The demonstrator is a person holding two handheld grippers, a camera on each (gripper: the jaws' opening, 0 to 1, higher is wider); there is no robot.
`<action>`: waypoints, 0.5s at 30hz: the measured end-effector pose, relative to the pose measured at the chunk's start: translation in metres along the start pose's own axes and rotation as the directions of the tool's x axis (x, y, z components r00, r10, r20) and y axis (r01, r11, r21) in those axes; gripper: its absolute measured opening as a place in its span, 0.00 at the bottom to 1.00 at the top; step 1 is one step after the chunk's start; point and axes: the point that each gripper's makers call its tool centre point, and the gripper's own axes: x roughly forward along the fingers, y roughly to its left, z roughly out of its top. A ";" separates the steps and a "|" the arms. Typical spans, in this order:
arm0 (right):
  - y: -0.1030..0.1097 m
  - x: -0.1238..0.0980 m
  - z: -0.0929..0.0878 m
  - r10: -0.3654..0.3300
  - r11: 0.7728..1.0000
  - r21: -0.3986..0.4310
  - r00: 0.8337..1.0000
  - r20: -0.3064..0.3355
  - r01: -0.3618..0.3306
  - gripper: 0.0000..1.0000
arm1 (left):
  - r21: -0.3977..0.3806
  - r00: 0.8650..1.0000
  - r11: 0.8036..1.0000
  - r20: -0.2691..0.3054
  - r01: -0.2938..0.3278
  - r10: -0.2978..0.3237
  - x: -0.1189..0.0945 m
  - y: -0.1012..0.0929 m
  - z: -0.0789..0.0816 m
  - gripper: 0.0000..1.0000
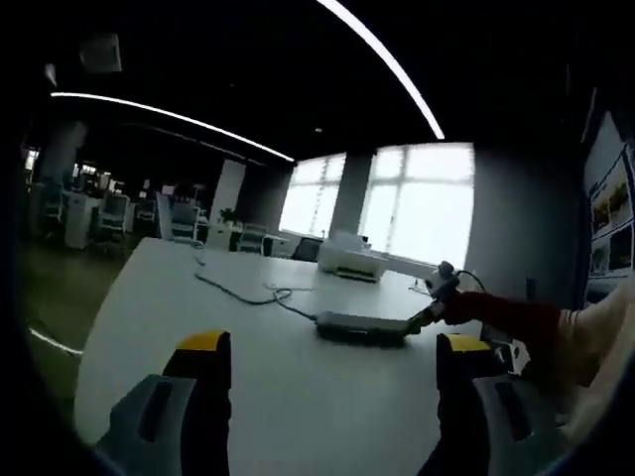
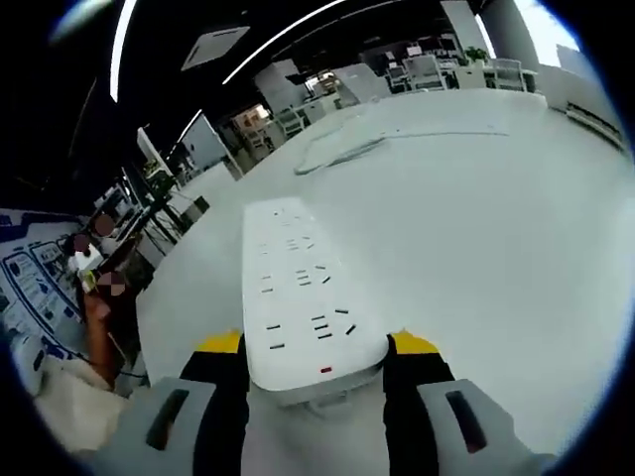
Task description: Pick up the power strip scattered on the table, fix it on the side mounting bracket of the table, and press the switch
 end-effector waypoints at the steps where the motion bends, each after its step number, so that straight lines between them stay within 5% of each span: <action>1: 0.002 0.000 -0.001 -0.001 1.000 0.002 1.000 0.001 0.001 0.49 | -0.028 1.000 1.000 0.002 -0.001 0.001 0.004 -0.001 0.001 0.89; 7: 0.000 0.000 0.000 -0.014 1.000 -0.012 1.000 -0.002 0.014 0.49 | -0.190 0.991 0.975 0.086 0.117 -0.102 0.027 -0.025 0.015 0.91; 15: -0.021 -0.005 0.011 -0.014 1.000 -0.011 1.000 0.004 0.014 0.49 | -0.306 0.985 0.936 0.076 0.173 -0.157 0.059 -0.043 0.006 0.91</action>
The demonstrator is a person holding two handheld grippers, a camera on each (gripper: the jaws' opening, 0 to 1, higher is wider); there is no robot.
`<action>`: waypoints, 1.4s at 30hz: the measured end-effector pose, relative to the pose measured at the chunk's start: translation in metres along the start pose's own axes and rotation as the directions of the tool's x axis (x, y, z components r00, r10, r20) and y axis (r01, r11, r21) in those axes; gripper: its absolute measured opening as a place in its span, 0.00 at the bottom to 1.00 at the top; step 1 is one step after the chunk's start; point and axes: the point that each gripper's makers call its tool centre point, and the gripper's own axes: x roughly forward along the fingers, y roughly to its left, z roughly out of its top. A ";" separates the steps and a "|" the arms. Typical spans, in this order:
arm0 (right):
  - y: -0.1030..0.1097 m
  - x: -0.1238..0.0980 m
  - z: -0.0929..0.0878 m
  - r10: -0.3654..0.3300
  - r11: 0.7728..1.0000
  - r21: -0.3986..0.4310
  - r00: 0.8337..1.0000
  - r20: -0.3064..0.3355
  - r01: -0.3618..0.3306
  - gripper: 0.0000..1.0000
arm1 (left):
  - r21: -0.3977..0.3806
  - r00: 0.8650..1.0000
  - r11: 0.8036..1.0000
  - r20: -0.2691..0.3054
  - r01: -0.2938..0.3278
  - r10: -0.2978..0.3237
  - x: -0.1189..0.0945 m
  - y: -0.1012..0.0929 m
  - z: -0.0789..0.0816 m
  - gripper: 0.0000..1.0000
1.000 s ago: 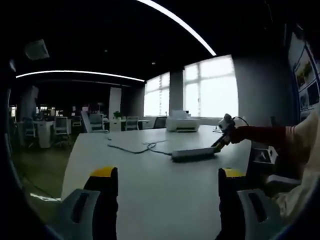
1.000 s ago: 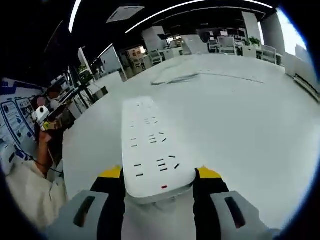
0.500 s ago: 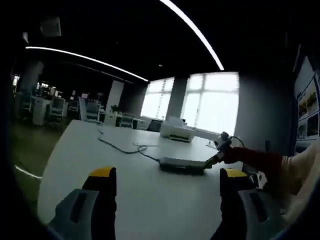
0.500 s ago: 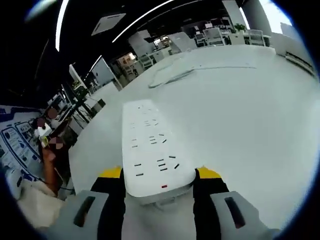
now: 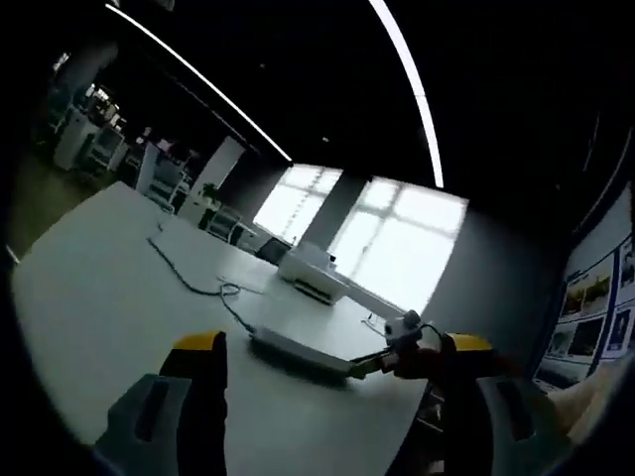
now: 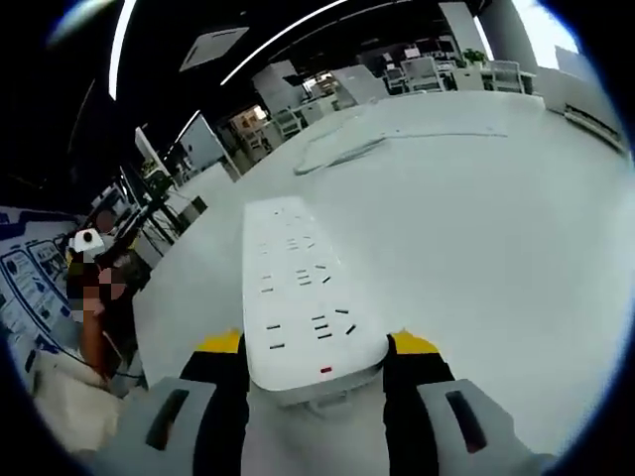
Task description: Pick up the power strip scattered on the table, fix it on the side mounting bracket of the table, and press the switch
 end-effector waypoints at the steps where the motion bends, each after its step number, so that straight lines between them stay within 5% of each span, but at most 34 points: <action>1: -0.003 0.000 0.002 0.002 1.000 0.003 1.000 0.002 -0.002 0.49 | -0.050 1.000 0.999 -0.008 0.001 -0.002 0.005 0.001 -0.005 0.91; 6: -0.007 -0.001 0.005 0.002 1.000 0.005 1.000 -0.004 -0.002 0.49 | -0.116 0.999 0.993 -0.040 -0.007 0.002 0.020 0.005 -0.019 0.92; 20: -0.013 0.000 0.009 -0.002 1.000 -0.002 1.000 -0.012 0.002 0.49 | -0.277 0.998 0.959 -0.011 -0.056 0.055 0.049 -0.013 -0.043 0.93; 25: -0.010 0.001 0.007 -0.007 1.000 -0.010 1.000 -0.012 0.007 0.49 | -0.397 0.996 0.913 -0.026 -0.089 0.086 0.067 0.012 -0.042 0.94; 42: 0.002 0.003 -0.001 -0.007 1.000 -0.007 1.000 -0.017 0.007 0.49 | -0.511 0.990 0.848 -0.081 -0.140 0.115 0.112 0.043 -0.054 0.95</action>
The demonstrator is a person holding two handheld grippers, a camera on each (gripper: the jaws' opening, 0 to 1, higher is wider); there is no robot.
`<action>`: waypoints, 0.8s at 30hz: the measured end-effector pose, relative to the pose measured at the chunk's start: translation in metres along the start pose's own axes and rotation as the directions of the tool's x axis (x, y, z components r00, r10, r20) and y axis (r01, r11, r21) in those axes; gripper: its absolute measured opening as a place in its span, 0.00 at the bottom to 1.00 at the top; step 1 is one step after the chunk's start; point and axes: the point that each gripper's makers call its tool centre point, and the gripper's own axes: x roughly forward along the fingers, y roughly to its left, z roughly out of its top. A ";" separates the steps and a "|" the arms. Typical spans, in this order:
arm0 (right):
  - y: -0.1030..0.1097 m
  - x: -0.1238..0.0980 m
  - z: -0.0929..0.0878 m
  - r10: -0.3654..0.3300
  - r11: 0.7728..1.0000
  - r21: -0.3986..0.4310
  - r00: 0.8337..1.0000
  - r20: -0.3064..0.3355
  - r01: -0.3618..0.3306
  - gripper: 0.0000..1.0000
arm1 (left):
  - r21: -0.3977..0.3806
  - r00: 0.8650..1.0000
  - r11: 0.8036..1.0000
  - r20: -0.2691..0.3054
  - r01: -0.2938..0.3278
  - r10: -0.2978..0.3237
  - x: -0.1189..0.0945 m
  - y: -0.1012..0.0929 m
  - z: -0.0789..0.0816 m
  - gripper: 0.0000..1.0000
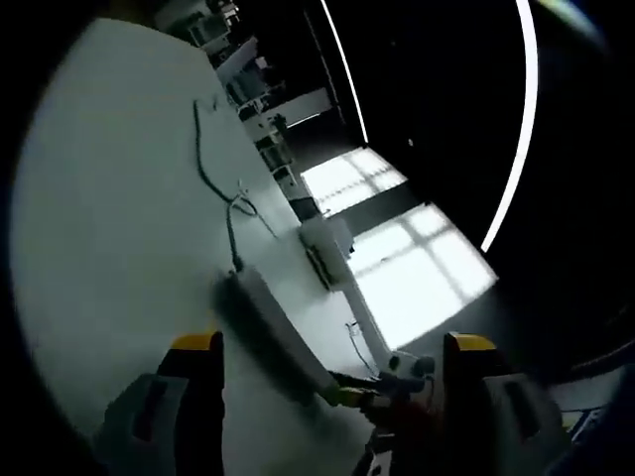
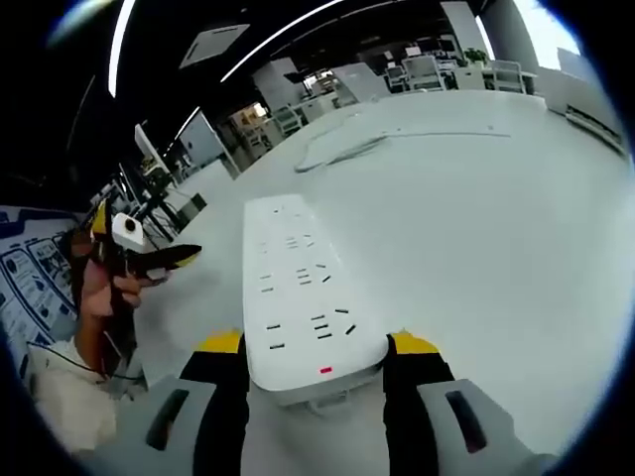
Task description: Pick up the power strip scattered on the table, fix it on the side mounting bracket of the table, and press the switch
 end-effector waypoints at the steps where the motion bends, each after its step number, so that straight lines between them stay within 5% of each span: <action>1: 0.001 0.000 -0.001 0.000 1.000 -0.001 1.000 0.000 0.000 0.49 | -0.008 1.000 1.000 -0.004 -0.001 0.001 0.003 0.000 -0.002 0.95; 24: 0.002 0.000 -0.002 -0.003 1.000 -0.008 1.000 -0.005 0.003 0.49 | -0.050 0.997 0.998 -0.065 -0.041 0.037 0.062 0.010 -0.019 0.95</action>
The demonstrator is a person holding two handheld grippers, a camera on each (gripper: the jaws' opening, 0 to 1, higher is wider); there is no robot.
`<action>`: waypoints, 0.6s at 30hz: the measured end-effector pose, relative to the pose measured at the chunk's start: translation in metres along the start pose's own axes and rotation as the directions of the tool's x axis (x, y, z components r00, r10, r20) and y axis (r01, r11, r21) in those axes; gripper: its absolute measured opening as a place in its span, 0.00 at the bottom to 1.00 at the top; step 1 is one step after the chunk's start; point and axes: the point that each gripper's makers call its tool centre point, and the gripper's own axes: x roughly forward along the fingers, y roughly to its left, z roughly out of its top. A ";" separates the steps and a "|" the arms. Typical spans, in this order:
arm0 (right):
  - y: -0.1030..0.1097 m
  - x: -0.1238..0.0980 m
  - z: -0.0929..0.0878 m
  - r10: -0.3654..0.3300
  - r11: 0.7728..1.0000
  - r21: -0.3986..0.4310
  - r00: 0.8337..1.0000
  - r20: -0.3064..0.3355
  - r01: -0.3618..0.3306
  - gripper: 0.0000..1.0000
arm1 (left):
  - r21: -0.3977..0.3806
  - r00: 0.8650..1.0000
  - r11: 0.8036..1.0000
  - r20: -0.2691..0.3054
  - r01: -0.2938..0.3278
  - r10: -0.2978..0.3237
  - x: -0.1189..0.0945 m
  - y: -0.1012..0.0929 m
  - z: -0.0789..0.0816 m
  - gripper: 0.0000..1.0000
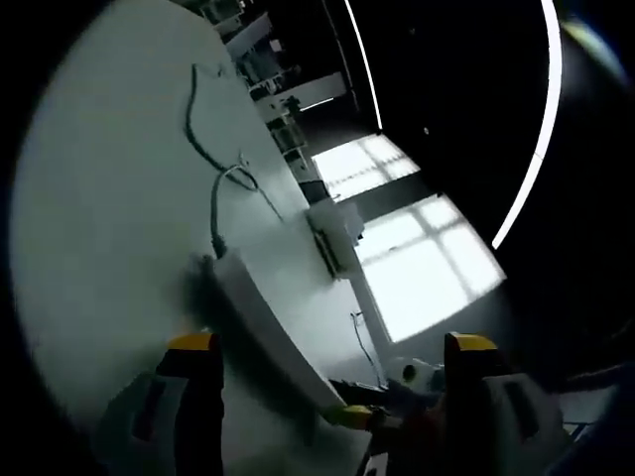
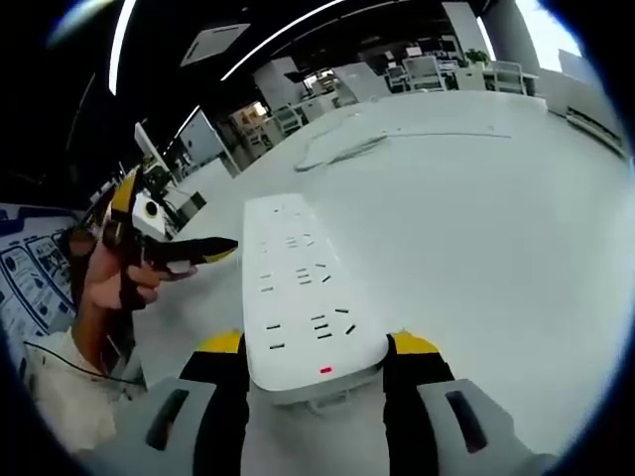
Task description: Pick up the power strip scattered on the table, fix it on the side mounting bracket of the table, and press the switch
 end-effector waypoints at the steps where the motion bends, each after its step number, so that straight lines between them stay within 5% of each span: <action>1: 0.000 0.000 0.000 -0.001 1.000 -0.002 1.000 -0.002 0.001 0.49 | -0.006 1.000 1.000 0.001 -0.001 0.001 0.002 0.001 0.000 0.95; 18: 0.004 0.001 -0.003 -0.002 1.000 -0.009 1.000 -0.001 0.002 0.49 | -0.089 1.000 0.996 0.028 -0.010 0.013 0.026 0.013 0.009 0.95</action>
